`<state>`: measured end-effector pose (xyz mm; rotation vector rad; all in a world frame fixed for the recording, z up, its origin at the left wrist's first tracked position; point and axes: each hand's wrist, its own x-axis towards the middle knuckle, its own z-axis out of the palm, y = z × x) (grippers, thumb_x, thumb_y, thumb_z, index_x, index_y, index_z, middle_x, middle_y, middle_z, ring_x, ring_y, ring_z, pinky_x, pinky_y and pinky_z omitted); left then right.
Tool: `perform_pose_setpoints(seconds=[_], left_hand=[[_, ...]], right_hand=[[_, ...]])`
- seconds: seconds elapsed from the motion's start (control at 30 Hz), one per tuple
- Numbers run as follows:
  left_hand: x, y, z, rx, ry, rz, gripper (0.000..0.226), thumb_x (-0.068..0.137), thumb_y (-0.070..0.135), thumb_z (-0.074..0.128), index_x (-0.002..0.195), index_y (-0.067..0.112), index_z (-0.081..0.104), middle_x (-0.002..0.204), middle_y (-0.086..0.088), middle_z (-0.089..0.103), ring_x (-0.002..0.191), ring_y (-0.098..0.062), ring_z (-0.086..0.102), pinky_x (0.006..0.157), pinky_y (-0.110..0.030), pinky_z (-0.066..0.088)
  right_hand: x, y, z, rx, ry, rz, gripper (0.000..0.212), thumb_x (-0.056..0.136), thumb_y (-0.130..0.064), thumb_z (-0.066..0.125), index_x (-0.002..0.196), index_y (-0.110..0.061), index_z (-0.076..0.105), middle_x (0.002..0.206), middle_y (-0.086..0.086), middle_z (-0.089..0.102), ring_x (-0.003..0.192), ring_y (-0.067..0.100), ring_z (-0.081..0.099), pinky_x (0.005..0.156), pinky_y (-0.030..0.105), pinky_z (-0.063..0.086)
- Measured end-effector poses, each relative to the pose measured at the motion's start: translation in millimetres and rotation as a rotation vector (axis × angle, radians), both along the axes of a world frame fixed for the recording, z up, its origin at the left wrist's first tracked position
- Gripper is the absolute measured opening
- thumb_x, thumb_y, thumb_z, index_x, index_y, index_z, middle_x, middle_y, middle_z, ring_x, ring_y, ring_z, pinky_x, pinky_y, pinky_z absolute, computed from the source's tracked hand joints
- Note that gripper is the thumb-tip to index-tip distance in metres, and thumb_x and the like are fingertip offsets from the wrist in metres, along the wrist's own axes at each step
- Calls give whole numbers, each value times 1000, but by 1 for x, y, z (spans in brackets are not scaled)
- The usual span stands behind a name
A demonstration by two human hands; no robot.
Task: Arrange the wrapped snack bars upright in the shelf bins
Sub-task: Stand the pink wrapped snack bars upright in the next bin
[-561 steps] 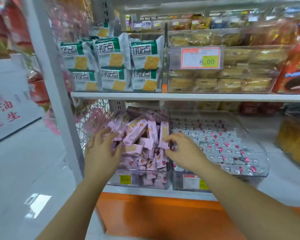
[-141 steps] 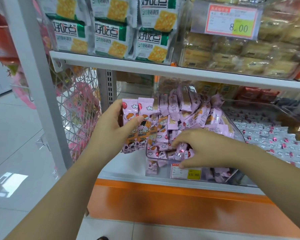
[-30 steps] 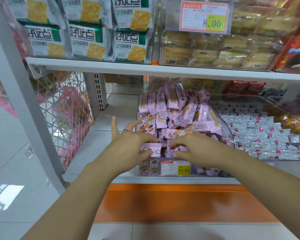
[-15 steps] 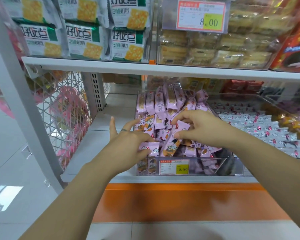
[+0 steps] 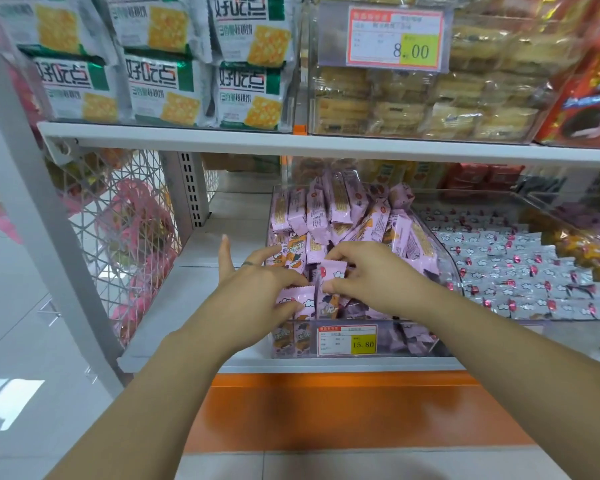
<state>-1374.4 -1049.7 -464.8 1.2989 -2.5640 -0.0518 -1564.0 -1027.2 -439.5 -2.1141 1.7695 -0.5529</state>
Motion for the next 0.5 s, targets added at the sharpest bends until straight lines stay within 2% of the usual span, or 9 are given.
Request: perform_pose_setpoints(seconds=[0.07, 0.13, 0.2, 0.3, 0.4, 0.43, 0.5], left_hand=[[0, -1, -1, -2, 10, 1, 31, 90, 45, 54, 120, 41, 55, 118, 24, 58, 142, 0, 10, 106, -55, -23], [-1, -1, -1, -4, 12, 6, 29, 90, 44, 55, 119, 41, 55, 117, 24, 58, 141, 0, 10, 106, -54, -23], [-1, -1, -2, -2, 10, 7, 28, 90, 43, 54, 118, 40, 55, 118, 24, 58, 142, -2, 10, 106, -53, -23], [-2, 0, -2, 6, 30, 1, 25, 91, 40, 55, 116, 38, 56, 114, 23, 59, 142, -3, 9, 107, -52, -23], [-1, 0, -4, 2, 53, 0, 19, 91, 38, 55, 110, 36, 58, 112, 23, 60, 142, -3, 10, 107, -50, -23], [0, 0, -5, -3, 62, 0, 17, 91, 38, 55, 108, 35, 58, 111, 24, 60, 142, -3, 10, 107, -50, -23], [1, 0, -6, -11, 77, -1, 13, 91, 37, 55, 104, 33, 59, 105, 24, 60, 142, -3, 11, 107, -49, -24]], right_hand=[[-2, 1, -5, -30, -44, -54, 47, 86, -29, 67, 128, -16, 51, 122, -2, 58, 59, -5, 45, 70, 19, 37], [-3, 3, -10, -38, -63, -58, 43, 86, -27, 67, 125, -16, 52, 125, -1, 57, 56, -7, 43, 72, 20, 37], [-5, 4, -12, -20, -63, -38, 40, 86, -26, 67, 122, -16, 53, 109, -8, 60, 48, -7, 41, 63, 17, 37], [-5, 1, -8, -5, -62, -25, 26, 86, -26, 67, 107, -21, 52, 88, -13, 53, 50, -5, 39, 51, 8, 29], [-3, 1, -15, -43, -89, -52, 28, 88, -27, 65, 112, -20, 52, 87, -9, 55, 51, 3, 43, 52, 13, 35], [-2, 2, -17, -48, -86, -53, 31, 88, -28, 64, 116, -18, 53, 90, -6, 59, 49, 3, 43, 52, 15, 36], [-2, 2, -16, -35, -47, -19, 34, 88, -29, 65, 117, -17, 55, 83, -8, 56, 48, 0, 40, 51, 14, 32]])
